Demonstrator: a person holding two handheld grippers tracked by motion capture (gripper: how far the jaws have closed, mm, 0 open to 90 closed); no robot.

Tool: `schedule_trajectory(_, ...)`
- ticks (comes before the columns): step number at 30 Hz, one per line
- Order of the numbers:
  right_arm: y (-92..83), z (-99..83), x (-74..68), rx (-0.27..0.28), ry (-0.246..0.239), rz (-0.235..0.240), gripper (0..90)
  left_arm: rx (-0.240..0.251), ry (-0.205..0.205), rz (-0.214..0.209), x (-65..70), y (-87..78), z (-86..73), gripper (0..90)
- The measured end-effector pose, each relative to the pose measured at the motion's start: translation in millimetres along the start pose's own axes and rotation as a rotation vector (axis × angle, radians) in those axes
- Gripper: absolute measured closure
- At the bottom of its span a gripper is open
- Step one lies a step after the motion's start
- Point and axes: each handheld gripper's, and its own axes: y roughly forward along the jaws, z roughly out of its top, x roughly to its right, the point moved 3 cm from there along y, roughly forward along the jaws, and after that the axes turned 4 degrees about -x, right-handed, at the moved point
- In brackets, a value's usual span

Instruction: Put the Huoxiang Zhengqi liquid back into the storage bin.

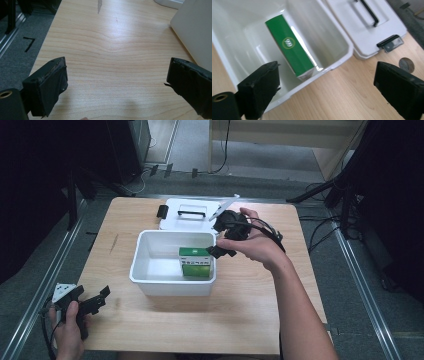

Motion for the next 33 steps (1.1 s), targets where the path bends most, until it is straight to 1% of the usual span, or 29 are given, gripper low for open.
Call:
schedule_trajectory(1,-2.7,-8.8,5.3,0.051,0.037,-0.008,0.1,0.001,-0.003,-0.001,0.0,0.0,0.0,4.0)
schedule_trajectory(2,-2.7,-8.8,5.3,0.051,0.037,-0.008,0.1,0.001,-0.003,-0.001,0.0,0.0,0.0,4.0)
schedule_trajectory(3,-3.8,-12.1,7.2,0.069,0.053,-0.012,0.0,-0.002,-0.003,0.000,0.0,-0.2,-0.2,4.0)
schedule_trajectory(4,-5.1,-17.9,10.5,0.094,0.078,-0.019,0.0,-0.001,0.000,0.000,-0.1,-0.1,-0.1,4.0)
schedule_trajectory(5,-7.1,-27.5,14.9,0.129,0.102,-0.033,0.0,-0.002,0.002,0.001,-0.1,-0.1,-0.1,4.0)
schedule_trajectory(6,-7.9,-32.3,17.1,0.148,0.111,-0.040,0.0,-0.002,0.000,0.002,0.2,0.0,-0.1,4.0)
schedule_trajectory(7,-7.9,-32.3,17.1,0.148,0.111,-0.040,0.0,-0.002,0.000,0.002,0.2,0.0,-0.1,4.0)
schedule_trajectory(8,-9.6,-42.4,20.3,0.175,0.133,-0.057,0.0,-0.003,0.001,0.003,0.2,-0.1,-0.1,4.0)
schedule_trajectory(9,-9.6,-42.4,20.3,0.175,0.133,-0.057,0.0,-0.003,0.001,0.003,0.2,0.0,-0.1,4.0)
schedule_trajectory(12,-10.6,-57.6,25.0,0.210,0.166,-0.083,0.0,-0.003,0.000,0.003,0.2,0.0,-0.1,4.0)
schedule_trajectory(13,-11.2,-67.6,27.8,0.233,0.194,-0.093,0.0,-0.002,0.001,0.003,0.4,0.1,-0.1,4.0)
schedule_trajectory(14,-11.2,-67.6,27.8,0.233,0.194,-0.093,0.0,-0.002,0.001,0.003,0.4,0.1,-0.1,4.0)
schedule_trajectory(16,-12.3,-78.0,30.3,0.257,0.214,-0.119,0.0,-0.003,0.001,0.005,0.6,-0.1,-0.2,4.0)
schedule_trajectory(17,-13.1,-88.5,32.4,0.278,0.232,-0.139,0.0,-0.003,0.000,0.006,0.7,0.1,-0.2,4.0)
schedule_trajectory(18,-13.1,-88.5,32.4,0.278,0.232,-0.139,0.0,-0.002,0.002,0.006,1.0,0.1,-0.2,4.0)
schedule_trajectory(19,-14.4,-98.9,34.2,0.301,0.254,-0.168,0.0,-0.002,0.005,0.006,1.0,0.2,-0.2,4.0)
schedule_trajectory(20,-14.4,-98.9,34.2,0.301,0.254,-0.168,0.0,-0.002,0.005,0.006,1.0,0.2,-0.2,4.0)
schedule_trajectory(21,-14.9,-102.9,34.8,0.309,0.263,-0.168,0.0,-0.003,0.003,0.005,1.0,0.2,-0.2,4.0)
schedule_trajectory(22,-15.3,-109.4,35.5,0.322,0.276,-0.170,0.0,-0.002,0.002,0.005,0.9,0.2,-0.2,4.0)
schedule_trajectory(25,-15.7,-124.4,35.6,0.335,0.280,-0.180,0.0,-0.002,0.001,0.006,0.8,0.1,-0.2,4.0)
schedule_trajectory(26,-16.1,-134.2,35.8,0.340,0.290,-0.189,0.0,-0.003,0.001,0.005,0.8,0.1,-0.2,4.0)
schedule_trajectory(27,-16.1,-134.2,35.8,0.340,0.290,-0.189,0.0,-0.003,0.003,0.005,0.7,0.2,-0.2,4.0)
schedule_trajectory(28,-16.4,-144.5,36.7,0.350,0.312,-0.213,0.0,-0.003,0.003,0.005,0.8,0.3,-0.2,4.0)
schedule_trajectory(29,-16.4,-144.5,36.7,0.350,0.312,-0.213,0.0,-0.003,0.002,0.005,0.9,0.2,-0.2,4.0)
schedule_trajectory(30,-16.6,-148.7,37.2,0.354,0.321,-0.214,0.0,-0.002,0.002,0.006,0.9,0.2,-0.2,4.0)
schedule_trajectory(31,-17.0,-161.6,38.6,0.365,0.347,-0.235,0.0,-0.001,0.004,0.007,0.7,0.1,-0.2,4.0)
schedule_trajectory(32,-17.0,-161.6,38.6,0.365,0.347,-0.235,0.0,-0.001,0.003,0.007,0.7,0.1,-0.2,4.0)
schedule_trajectory(33,-16.9,-166.1,39.1,0.368,0.356,-0.237,0.0,-0.003,0.004,0.007,0.7,-0.2,-0.2,4.0)
